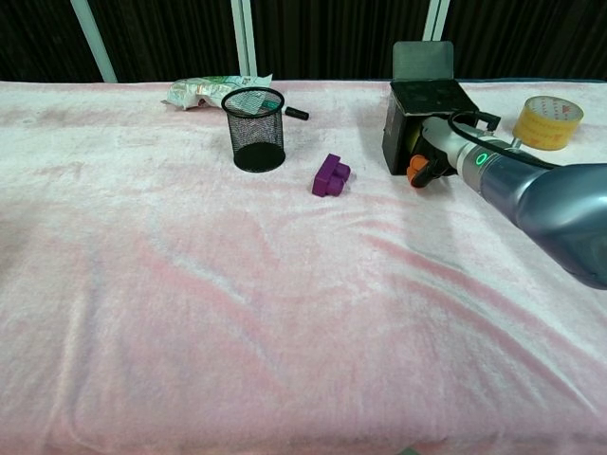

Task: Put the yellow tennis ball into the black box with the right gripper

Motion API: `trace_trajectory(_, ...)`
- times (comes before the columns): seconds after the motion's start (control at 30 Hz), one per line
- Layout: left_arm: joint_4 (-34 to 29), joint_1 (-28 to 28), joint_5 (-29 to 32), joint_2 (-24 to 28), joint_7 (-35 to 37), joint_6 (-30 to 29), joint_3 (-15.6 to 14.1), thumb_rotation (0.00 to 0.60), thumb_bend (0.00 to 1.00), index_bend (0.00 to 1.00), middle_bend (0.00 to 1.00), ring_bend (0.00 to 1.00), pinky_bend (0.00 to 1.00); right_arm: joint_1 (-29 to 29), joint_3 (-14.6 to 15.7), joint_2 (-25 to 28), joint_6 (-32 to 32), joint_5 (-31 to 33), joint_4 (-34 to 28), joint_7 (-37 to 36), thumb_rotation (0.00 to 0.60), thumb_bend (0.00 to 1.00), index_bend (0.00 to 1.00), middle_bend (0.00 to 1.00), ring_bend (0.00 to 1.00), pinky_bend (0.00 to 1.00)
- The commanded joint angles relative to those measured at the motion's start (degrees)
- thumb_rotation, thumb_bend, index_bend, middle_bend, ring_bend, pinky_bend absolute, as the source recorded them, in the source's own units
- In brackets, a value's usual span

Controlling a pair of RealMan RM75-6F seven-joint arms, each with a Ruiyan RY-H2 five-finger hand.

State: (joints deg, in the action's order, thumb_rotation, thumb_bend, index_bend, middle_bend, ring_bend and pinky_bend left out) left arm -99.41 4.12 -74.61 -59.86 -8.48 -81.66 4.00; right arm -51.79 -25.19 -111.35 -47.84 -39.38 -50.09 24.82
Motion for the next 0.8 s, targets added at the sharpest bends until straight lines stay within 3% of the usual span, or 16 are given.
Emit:
trace_trajectory(0.03,0.0,-0.01,-0.07,0.0,-0.02,-0.02,-0.04,0.6,0.43,0.14,0.07,0.03,0.0,0.47,0.23,0.83,-0.07,0.95,-1.84,0.99,0.6,0.77,1.0,0.94,0.94,1.0)
trace_trajectory(0.23,0.01,0.08,-0.04,0.01,0.05,0.09,0.0,0.6,0.43,0.14,0.07,0.03,0.0,2.61,1.33,3.79,-2.33,1.09,-8.96,1.94,0.6,0.75,1.0,0.92,0.92,1.0)
trace_trajectory(0.33,0.04,0.23,0.19,0.0,0.09,0.42,0.05,0.6,0.43,0.14,0.07,0.03,0.0,5.53,1.78,8.21,-5.11,0.09,-18.19,0.97,0.6,0.72,1.0,0.88,0.89,1.0)
trace_trajectory(0.53,-0.11,0.38,0.27,-0.04,-0.05,0.72,0.0,0.6,0.43,0.14,0.07,0.03,0.0,11.21,3.99,18.64,-7.77,0.24,-36.46,0.19,0.6,0.68,0.98,0.66,0.67,0.89)
trace_trajectory(0.6,-0.15,0.41,0.18,-0.05,-0.12,0.75,-0.06,0.6,0.43,0.14,0.07,0.03,0.0,13.05,5.08,22.7,-8.11,0.34,-42.56,-0.01,0.6,0.65,0.91,0.57,0.57,0.81)
trace_trajectory(0.7,-0.21,0.35,0.01,-0.04,-0.1,0.64,-0.16,0.6,0.43,0.14,0.07,0.03,0.0,15.15,6.86,27.87,-8.5,-0.11,-49.35,-0.1,0.6,0.61,0.72,0.39,0.4,0.63)
trace_trajectory(0.8,-0.29,0.26,-0.08,0.04,0.06,0.48,-0.18,0.6,0.43,0.14,0.07,0.03,0.0,18.49,9.76,35.83,-7.51,-2.97,-58.34,-1.85,0.6,0.51,0.47,0.18,0.2,0.44)
